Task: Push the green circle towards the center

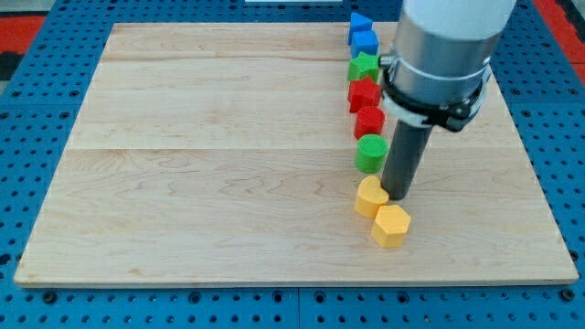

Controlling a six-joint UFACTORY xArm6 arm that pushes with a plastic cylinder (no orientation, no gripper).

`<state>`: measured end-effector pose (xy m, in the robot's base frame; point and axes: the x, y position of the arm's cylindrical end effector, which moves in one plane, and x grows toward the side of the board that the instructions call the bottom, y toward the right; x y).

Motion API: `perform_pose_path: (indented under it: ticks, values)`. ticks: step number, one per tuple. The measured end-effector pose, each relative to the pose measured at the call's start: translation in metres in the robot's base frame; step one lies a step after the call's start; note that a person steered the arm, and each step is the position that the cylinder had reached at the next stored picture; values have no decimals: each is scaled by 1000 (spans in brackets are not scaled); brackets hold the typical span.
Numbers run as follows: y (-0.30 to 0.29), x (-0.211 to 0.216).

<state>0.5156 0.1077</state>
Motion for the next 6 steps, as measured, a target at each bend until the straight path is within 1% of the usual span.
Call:
perform_pose_path:
  ticks: [2, 3, 4, 5, 6]
  values:
    - [21, -24]
    - [6, -35]
    - [6, -43]
    - [-14, -58]
    - [-76, -67]
